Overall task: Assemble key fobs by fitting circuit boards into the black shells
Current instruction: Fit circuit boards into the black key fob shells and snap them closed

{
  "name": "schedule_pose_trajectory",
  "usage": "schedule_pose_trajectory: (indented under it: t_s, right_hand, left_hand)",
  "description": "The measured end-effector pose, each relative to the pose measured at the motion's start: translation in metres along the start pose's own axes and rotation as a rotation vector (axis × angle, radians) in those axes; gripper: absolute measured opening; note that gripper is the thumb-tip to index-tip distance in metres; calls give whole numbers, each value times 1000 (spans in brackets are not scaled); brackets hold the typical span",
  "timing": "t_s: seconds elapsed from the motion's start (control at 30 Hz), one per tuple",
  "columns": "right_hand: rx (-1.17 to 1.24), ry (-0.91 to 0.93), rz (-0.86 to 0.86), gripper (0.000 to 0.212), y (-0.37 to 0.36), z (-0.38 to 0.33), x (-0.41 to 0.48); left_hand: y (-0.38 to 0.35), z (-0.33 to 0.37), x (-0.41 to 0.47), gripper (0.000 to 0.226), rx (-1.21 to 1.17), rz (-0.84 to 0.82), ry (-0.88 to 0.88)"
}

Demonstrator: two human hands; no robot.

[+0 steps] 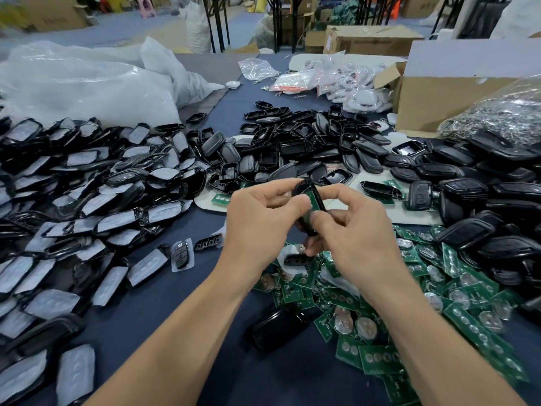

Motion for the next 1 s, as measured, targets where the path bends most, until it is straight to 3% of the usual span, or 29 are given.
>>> schedule_pose_trajectory:
  t_s: [0.13, 0.27, 0.33, 0.43, 0.53, 0.63, 0.8, 0.9, 1.0]
  right_hand:
    - [216, -105, -70, 25, -3, 4, 0]
    - [523, -167, -177, 37, -5, 5, 0]
    - [469, -74, -151, 43, -2, -2, -1]
    - [261, 5, 19, 46, 3, -5, 0]
    - [342, -118, 137, 34, 12, 5, 3]
    - [421, -205, 138, 31, 19, 11, 6]
    - [473, -243, 208, 27, 25, 16, 4]
    - [486, -177, 31, 42, 14, 7, 5]
    - [652, -165, -145, 46, -2, -1, 4]
  left_hand:
    - [2, 1, 3, 35, -58, -6, 27]
    - [11, -5, 7, 12, -301, 79, 186]
    - [12, -9, 8, 5, -412, 90, 263]
    - [7, -7, 8, 8, -318, 41, 193]
    - [5, -7, 9, 18, -124, 6, 123]
    - [1, -9, 5, 18, 39, -74, 128]
    - [0, -11, 5, 22, -203, -17, 198]
    - [-7, -14, 4, 15, -432, -65, 322]
    - [-17, -17, 0, 11, -568, -140, 426]
Point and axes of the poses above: each hand's wrist, its own x-axis towards the middle knuckle, its own y-axis out of the back of the hand, z = x × y, the point moved 6 cm from there along x, towards the middle knuckle, and after that the axes turned 12 degrees about -x, right-handed, at the moved point
